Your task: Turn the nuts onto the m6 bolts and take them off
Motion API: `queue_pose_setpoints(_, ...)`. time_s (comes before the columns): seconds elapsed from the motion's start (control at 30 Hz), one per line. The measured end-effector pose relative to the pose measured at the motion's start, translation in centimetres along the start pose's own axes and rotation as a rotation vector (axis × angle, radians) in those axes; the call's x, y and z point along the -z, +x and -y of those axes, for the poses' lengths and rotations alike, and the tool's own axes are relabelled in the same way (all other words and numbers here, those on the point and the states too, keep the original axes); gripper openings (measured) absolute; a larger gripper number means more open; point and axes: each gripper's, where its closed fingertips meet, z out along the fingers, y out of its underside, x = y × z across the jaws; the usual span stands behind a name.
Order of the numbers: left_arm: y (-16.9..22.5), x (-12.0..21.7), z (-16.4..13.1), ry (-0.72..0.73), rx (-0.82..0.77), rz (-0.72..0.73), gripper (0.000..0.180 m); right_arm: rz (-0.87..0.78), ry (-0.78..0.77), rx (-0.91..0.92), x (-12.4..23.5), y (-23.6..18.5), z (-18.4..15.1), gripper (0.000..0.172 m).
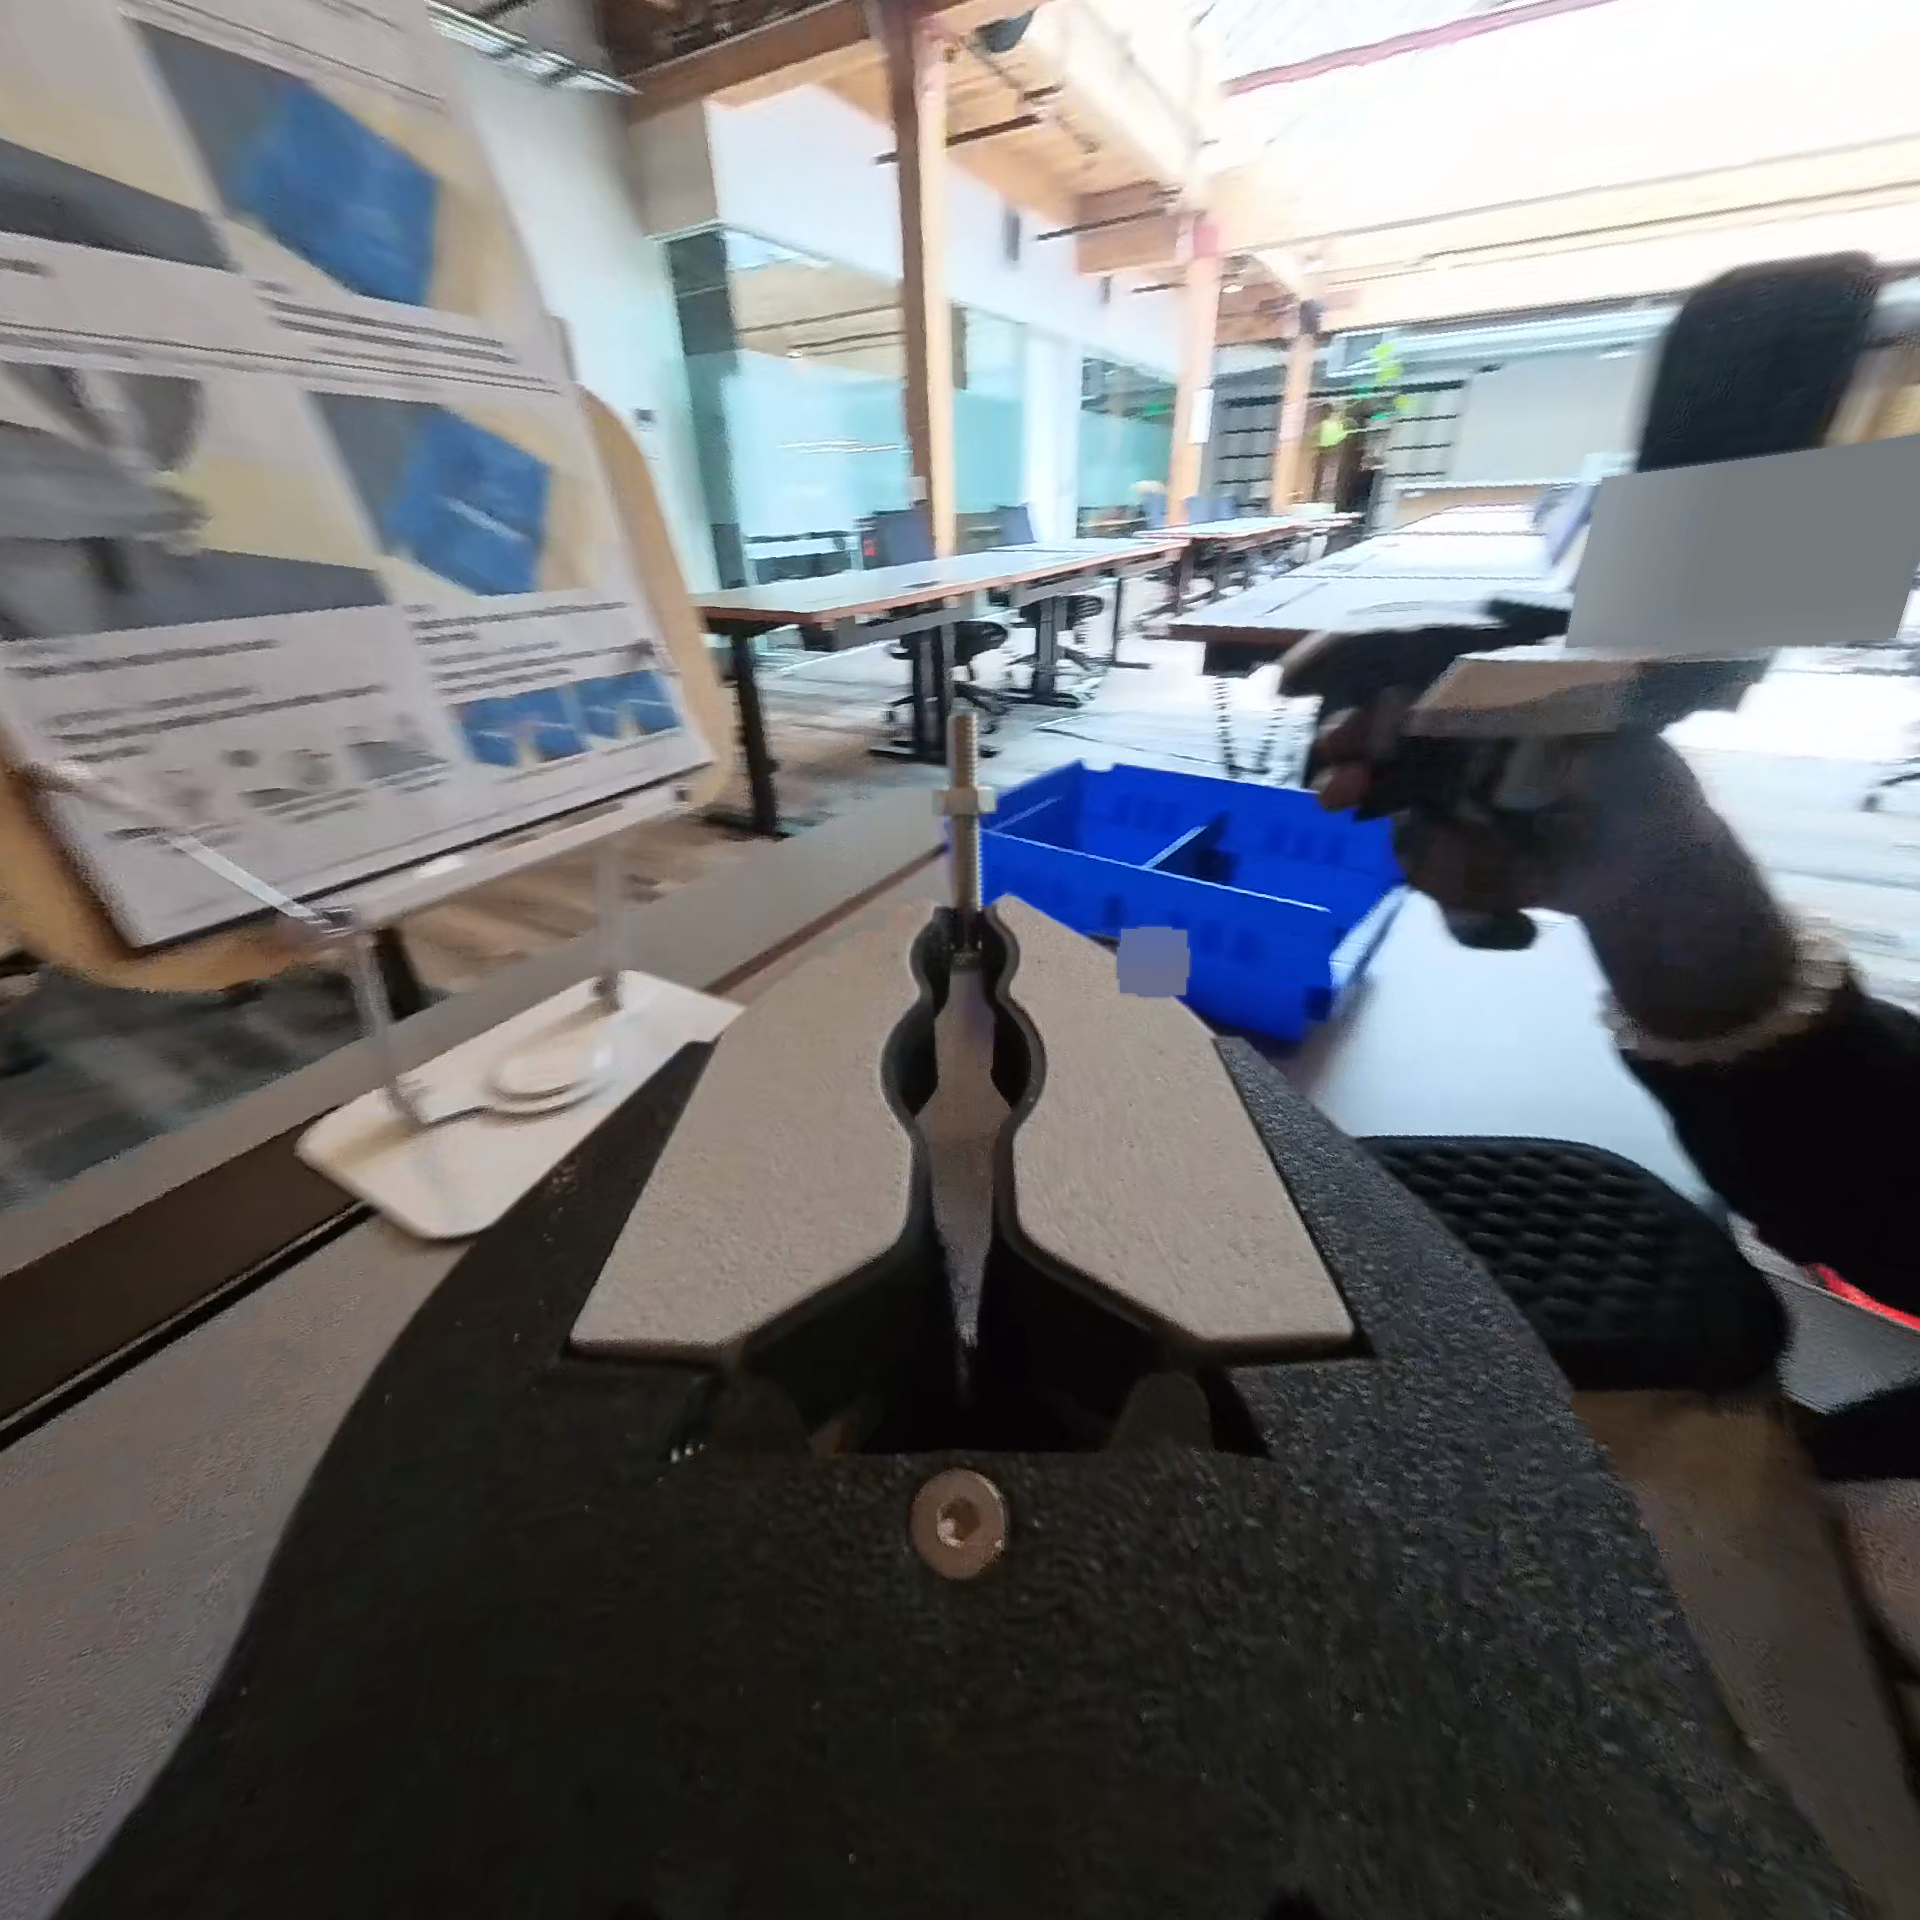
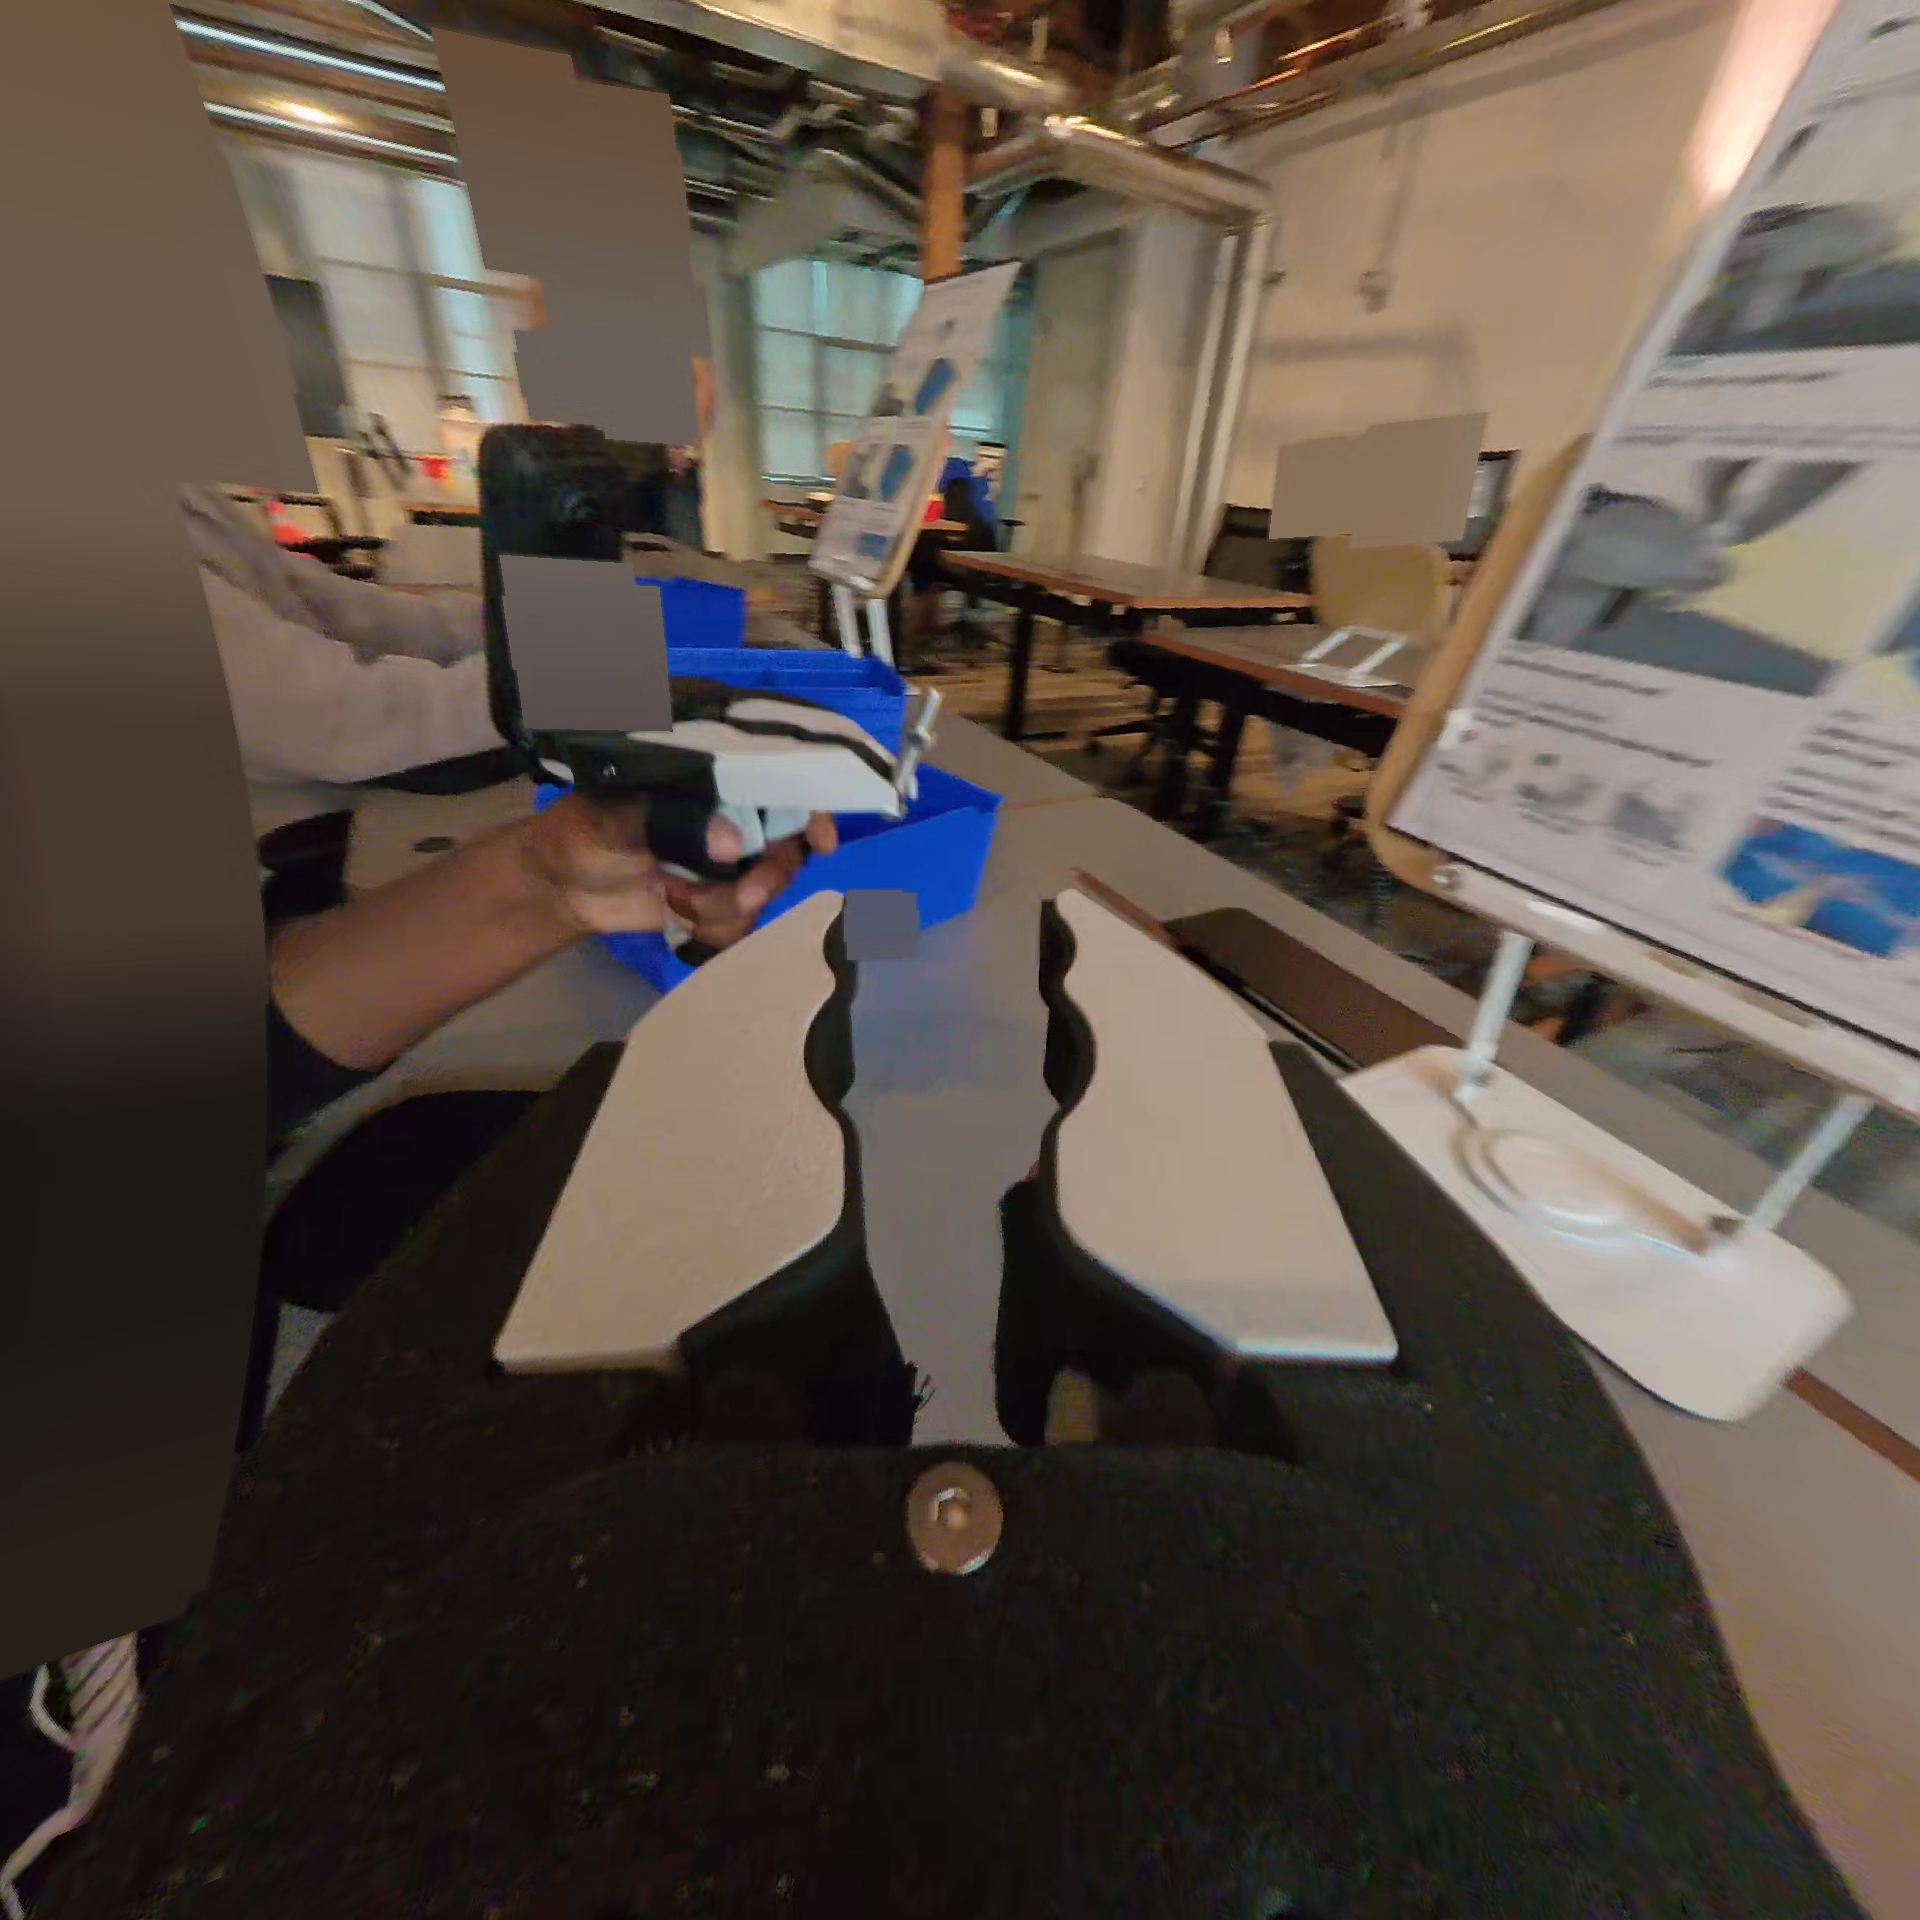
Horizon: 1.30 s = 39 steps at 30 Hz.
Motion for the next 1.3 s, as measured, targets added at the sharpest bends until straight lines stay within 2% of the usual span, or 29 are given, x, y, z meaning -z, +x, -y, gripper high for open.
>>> queue_pose_setpoints(0.17, 4.3, -1.8, -1.1, 0.009, 0.024, -0.145, 0.005, 0.102, -0.016, -0.027, -3.3, -1.0, -1.0, 0.026)
queue_pose_setpoints(0.3, 5.9, -2.5, -1.9, 0.005, 0.034, -0.193, 0.005, 0.159, 0.012, -0.079, -4.0, -1.4, -0.8, 0.021)
queue_pose_setpoints(0.43, 6.6, -2.9, -2.2, 0.002, 0.041, -0.217, 0.005, 0.173, -0.006, -0.088, -4.2, -1.4, -1.2, 0.017)
queue_pose_setpoints(0.53, 7.0, -3.2, -2.5, -0.004, 0.041, -0.233, 0.005, 0.183, -0.025, -0.078, -4.3, -1.5, -1.5, 0.006)
queue_pose_setpoints(0.63, 7.3, -3.3, -3.1, -0.026, 0.015, -0.243, 0.005, 0.195, -0.063, -0.033, -4.3, -1.8, -1.9, 0.004)
queue_pose_setpoints(0.77, 8.2, -3.5, -4.5, -0.085, -0.035, -0.287, 0.028, 0.179, -0.139, 0.036, -4.4, -1.9, -3.1, 0.004)
queue_pose_setpoints(1.0, 8.1, -3.9, -5.8, -0.109, -0.068, -0.274, 0.040, 0.200, -0.137, 0.032, -4.2, -2.3, -3.2, 0.004)
queue_pose_setpoints(1.3, 8.7, -4.4, -6.9, -0.121, -0.048, -0.311, 0.030, 0.238, -0.146, 0.039, -4.8, -3.2, -3.5, 0.004)
